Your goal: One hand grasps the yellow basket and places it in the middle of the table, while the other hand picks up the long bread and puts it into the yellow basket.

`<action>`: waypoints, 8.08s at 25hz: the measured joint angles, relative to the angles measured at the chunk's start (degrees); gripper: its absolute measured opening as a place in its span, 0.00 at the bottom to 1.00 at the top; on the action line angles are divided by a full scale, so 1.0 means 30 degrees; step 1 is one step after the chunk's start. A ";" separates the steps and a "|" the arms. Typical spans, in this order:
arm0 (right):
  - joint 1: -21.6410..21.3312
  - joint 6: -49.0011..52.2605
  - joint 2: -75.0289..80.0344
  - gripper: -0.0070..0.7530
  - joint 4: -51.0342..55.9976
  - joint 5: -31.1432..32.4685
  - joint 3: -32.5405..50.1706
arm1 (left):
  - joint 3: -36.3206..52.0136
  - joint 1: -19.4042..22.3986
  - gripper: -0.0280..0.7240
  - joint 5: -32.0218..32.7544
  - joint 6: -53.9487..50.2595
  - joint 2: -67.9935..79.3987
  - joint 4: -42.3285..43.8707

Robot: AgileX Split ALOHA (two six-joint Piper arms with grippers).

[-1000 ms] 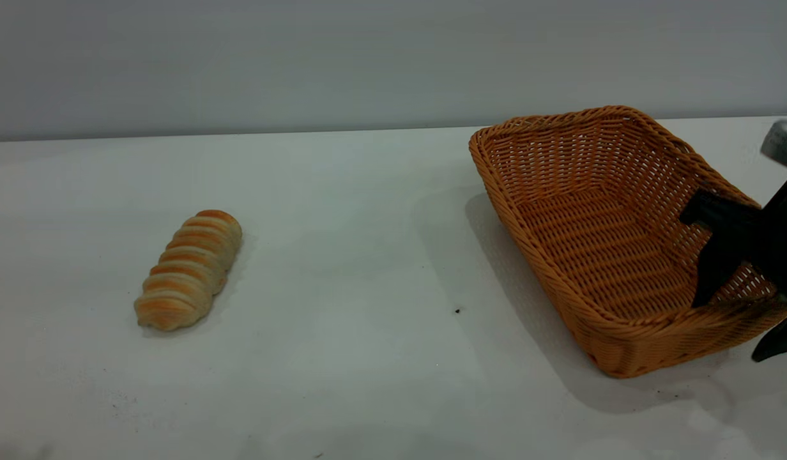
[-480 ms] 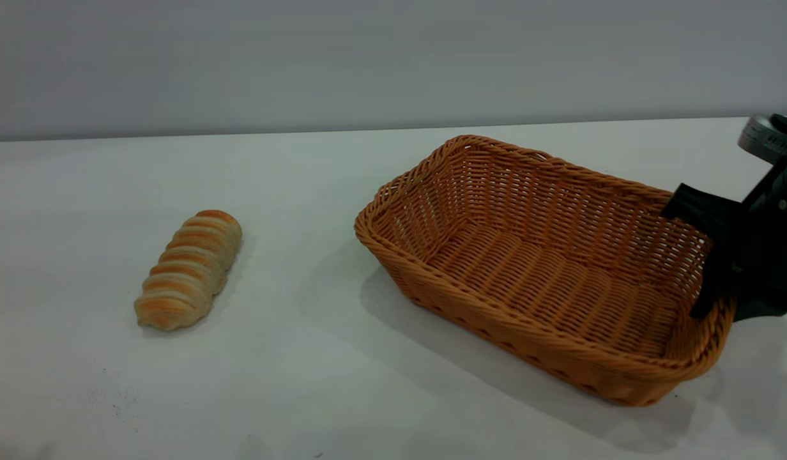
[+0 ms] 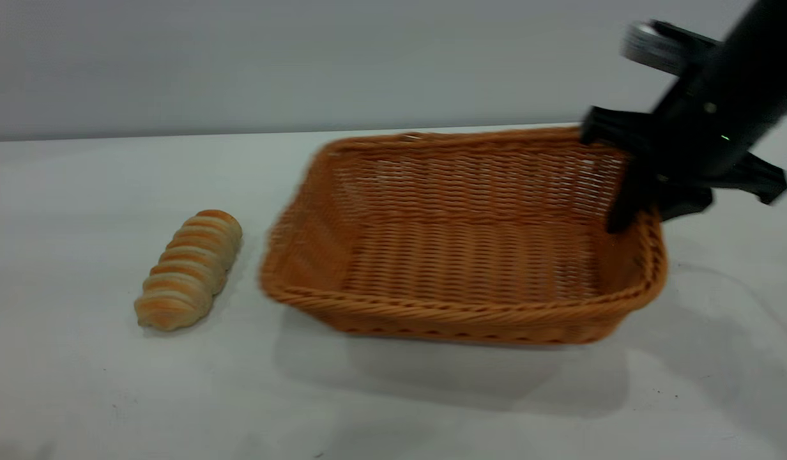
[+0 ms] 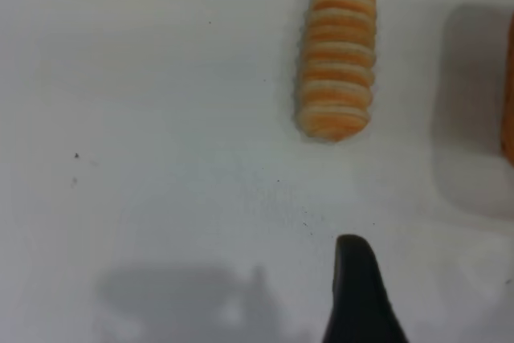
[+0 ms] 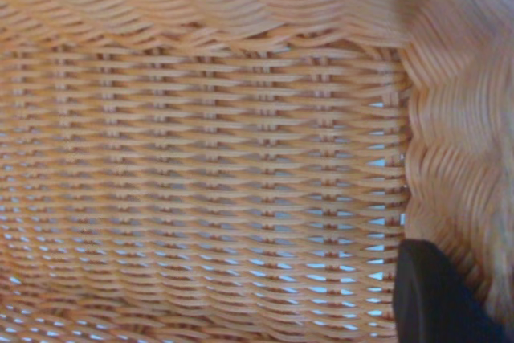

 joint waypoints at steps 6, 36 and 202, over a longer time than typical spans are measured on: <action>0.0894 -0.1226 0.0243 0.07 0.0960 -0.0326 -0.0227 | 0.0000 0.0000 0.73 0.0000 0.0000 0.0000 0.0000; 0.2175 -1.0794 -0.4791 0.75 0.1606 0.0240 -0.0278 | -0.2423 0.0000 0.73 -0.5883 0.0035 1.0573 -0.0742; -0.0079 -0.2138 -3.5356 0.71 -0.9318 1.3571 1.1201 | 0.1890 -0.3618 0.78 1.0979 0.4658 -1.6269 0.0157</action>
